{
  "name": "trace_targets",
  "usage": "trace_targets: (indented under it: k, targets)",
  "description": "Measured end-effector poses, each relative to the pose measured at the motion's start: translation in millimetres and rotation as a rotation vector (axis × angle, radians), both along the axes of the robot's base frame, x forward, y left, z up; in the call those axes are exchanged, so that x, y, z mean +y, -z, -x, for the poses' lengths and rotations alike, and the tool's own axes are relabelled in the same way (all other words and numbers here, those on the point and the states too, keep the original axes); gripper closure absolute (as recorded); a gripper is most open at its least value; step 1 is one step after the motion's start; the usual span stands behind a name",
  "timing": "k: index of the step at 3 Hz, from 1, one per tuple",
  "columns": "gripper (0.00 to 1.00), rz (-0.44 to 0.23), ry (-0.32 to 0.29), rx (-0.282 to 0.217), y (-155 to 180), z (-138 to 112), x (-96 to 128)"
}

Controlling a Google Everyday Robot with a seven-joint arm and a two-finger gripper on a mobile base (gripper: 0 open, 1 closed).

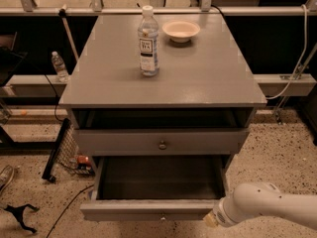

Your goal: Close middle drawer

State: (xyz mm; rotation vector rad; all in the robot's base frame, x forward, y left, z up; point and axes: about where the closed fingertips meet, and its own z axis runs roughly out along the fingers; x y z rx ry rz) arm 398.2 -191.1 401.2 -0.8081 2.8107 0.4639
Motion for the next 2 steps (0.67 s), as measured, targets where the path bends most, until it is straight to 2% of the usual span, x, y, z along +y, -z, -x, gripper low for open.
trace_targets:
  k: [1,2]
  targets:
    - [1.00,-0.002,-0.001,-0.003,1.1,-2.2,0.7]
    - [1.00,-0.009,-0.027,-0.033,3.7,-21.6,5.1]
